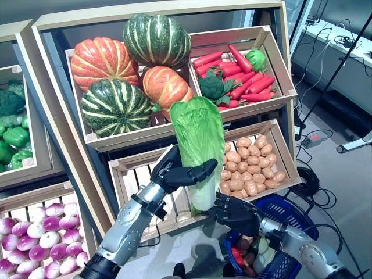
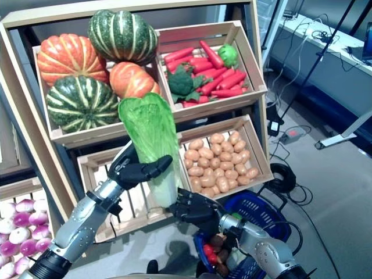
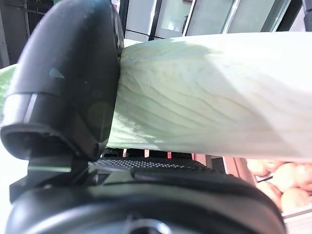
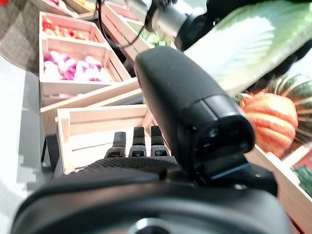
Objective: Put vegetables into the basket
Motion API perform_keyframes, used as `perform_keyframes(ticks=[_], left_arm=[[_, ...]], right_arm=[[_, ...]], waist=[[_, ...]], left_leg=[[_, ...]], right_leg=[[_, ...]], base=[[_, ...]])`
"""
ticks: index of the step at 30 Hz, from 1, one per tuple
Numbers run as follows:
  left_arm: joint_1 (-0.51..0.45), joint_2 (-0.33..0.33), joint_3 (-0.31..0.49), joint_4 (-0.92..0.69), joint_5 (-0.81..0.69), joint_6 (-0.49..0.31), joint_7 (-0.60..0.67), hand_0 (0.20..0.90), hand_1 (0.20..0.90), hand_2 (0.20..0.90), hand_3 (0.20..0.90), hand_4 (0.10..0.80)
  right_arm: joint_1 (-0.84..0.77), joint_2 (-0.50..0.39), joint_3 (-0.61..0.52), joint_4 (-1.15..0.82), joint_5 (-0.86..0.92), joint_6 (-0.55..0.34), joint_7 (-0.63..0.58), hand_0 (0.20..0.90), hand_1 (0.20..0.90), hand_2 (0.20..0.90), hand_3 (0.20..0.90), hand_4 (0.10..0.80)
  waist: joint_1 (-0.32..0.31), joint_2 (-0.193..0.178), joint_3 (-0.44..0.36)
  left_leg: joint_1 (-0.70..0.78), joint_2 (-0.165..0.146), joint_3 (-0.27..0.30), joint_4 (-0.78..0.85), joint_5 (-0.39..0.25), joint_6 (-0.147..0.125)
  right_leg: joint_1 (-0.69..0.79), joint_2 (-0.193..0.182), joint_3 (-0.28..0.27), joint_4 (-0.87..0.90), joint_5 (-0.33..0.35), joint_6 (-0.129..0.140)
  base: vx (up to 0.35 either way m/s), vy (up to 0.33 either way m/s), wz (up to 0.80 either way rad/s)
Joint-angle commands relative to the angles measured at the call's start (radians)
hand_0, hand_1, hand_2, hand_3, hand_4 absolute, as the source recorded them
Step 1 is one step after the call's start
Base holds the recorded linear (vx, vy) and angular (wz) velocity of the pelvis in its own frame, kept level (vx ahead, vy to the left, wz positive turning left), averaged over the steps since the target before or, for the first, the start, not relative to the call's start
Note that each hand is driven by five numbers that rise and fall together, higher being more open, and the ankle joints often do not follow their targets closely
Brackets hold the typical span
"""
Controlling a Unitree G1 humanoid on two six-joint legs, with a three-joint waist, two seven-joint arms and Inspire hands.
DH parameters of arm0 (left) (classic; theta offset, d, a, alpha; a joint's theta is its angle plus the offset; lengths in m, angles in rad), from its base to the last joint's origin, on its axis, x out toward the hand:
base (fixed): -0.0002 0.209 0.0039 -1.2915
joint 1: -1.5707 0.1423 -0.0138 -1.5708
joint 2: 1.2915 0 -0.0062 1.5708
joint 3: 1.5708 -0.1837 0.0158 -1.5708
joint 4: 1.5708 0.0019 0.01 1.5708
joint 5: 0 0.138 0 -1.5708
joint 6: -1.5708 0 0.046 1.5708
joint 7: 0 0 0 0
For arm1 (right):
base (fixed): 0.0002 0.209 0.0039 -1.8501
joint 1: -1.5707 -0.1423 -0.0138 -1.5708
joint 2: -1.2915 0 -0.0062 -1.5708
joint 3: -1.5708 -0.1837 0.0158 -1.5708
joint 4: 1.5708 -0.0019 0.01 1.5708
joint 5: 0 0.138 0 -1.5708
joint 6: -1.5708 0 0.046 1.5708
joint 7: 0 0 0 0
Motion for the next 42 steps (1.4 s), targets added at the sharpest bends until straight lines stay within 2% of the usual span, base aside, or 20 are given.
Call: perform_keyframes(ticks=[1, 16, 19, 23, 27, 30, 33, 39, 42], left_arm=[[-0.113, -0.050, -0.087, -0.043, -0.035, -0.044, -0.060, 0.300, 0.300, 0.300, 0.300, 0.400], [-0.117, -0.059, -0.111, -0.036, -0.030, 0.012, -0.117, 0.300, 0.300, 0.300, 0.300, 0.400], [-0.116, -0.052, -0.121, -0.030, -0.021, 0.016, -0.119, 0.300, 0.300, 0.300, 0.300, 0.400], [-0.114, -0.046, -0.112, -0.023, -0.024, 0.006, -0.111, 0.300, 0.300, 0.300, 0.300, 0.400], [-0.108, -0.041, -0.090, -0.030, -0.022, 0.005, -0.112, 0.300, 0.300, 0.300, 0.300, 0.400], [-0.103, -0.027, -0.080, -0.041, -0.022, 0.008, -0.116, 0.300, 0.300, 0.300, 0.300, 0.400], [-0.105, -0.007, -0.081, -0.041, -0.038, 0.003, -0.120, 0.300, 0.300, 0.300, 0.300, 0.400], [-0.107, 0.003, -0.085, -0.029, -0.051, -0.004, -0.129, 0.300, 0.300, 0.300, 0.300, 0.400], [-0.105, 0.000, -0.089, -0.019, -0.051, -0.012, -0.137, 0.300, 0.300, 0.300, 0.300, 0.400]], right_arm=[[-0.171, 0.105, 0.019, -0.151, 0.169, -0.081, 0.120, 0.900, 0.900, 0.900, 0.900, 0.800], [-0.201, 0.111, 0.019, -0.171, 0.124, -0.115, 0.142, 0.900, 0.900, 0.900, 0.900, 0.800], [-0.212, 0.088, 0.020, -0.183, 0.066, -0.145, 0.136, 0.900, 0.900, 0.900, 0.900, 0.800], [-0.219, 0.066, 0.006, -0.184, 0.072, -0.136, 0.120, 0.900, 0.900, 0.900, 0.900, 0.800], [-0.200, 0.039, -0.009, -0.185, 0.007, -0.120, 0.180, 0.900, 0.900, 0.900, 0.900, 0.800], [-0.191, -0.016, -0.012, -0.189, -0.058, -0.099, 0.335, 0.900, 0.900, 0.900, 0.900, 0.800], [-0.207, -0.070, -0.007, -0.202, -0.046, -0.100, 0.402, 0.900, 0.900, 0.900, 0.900, 0.800], [-0.239, -0.105, 0.015, -0.204, -0.040, -0.113, 0.475, 0.900, 0.900, 0.900, 0.900, 0.800], [-0.242, -0.101, 0.014, -0.209, -0.004, -0.125, 0.407, 0.900, 0.900, 0.900, 0.900, 0.800]], waist=[[0.005, -0.043, -0.094], [0.004, -0.042, -0.094], [0.003, -0.041, -0.097], [0.001, -0.041, -0.098], [0.002, -0.043, -0.098], [0.003, -0.047, -0.095], [0.005, -0.050, -0.094], [0.008, -0.054, -0.097], [0.008, -0.052, -0.099]], left_leg=[[0.013, -0.002, -0.016, 0.008, -0.075, -0.014], [0.013, 0.002, -0.018, 0.008, -0.075, -0.013], [0.012, 0.001, -0.018, 0.008, -0.073, -0.013], [0.011, 0.001, -0.018, 0.008, -0.072, -0.013], [0.009, 0.001, -0.018, 0.008, -0.071, -0.013], [0.006, 0.001, -0.020, 0.008, -0.070, -0.013], [0.007, 0.001, -0.023, 0.008, -0.069, -0.015], [0.012, 0.002, -0.028, 0.008, -0.070, -0.016], [0.013, 0.002, -0.028, 0.008, -0.070, -0.015]], right_leg=[[0.051, -0.084, -0.011, 0.002, -0.008, 0.058], [0.052, -0.086, -0.009, 0.002, -0.009, 0.058], [0.051, -0.086, -0.007, 0.002, -0.008, 0.059], [0.050, -0.086, -0.005, 0.002, -0.008, 0.060], [0.049, -0.087, -0.005, 0.002, -0.006, 0.060], [0.046, -0.086, -0.006, 0.002, -0.003, 0.060], [0.047, -0.085, -0.008, 0.002, -0.002, 0.061], [0.052, -0.083, -0.006, 0.002, -0.003, 0.060], [0.053, -0.082, -0.004, 0.002, -0.003, 0.059]], base=[[0.000, 0.000, 0.00], [0.000, 0.000, 0.00], [0.000, 0.000, 0.00], [0.000, 0.000, 0.00], [0.000, 0.000, 0.00], [-0.021, -0.009, 0.00], [0.000, 0.000, 0.00], [0.000, 0.000, 0.00], [0.000, 0.000, 0.00]])
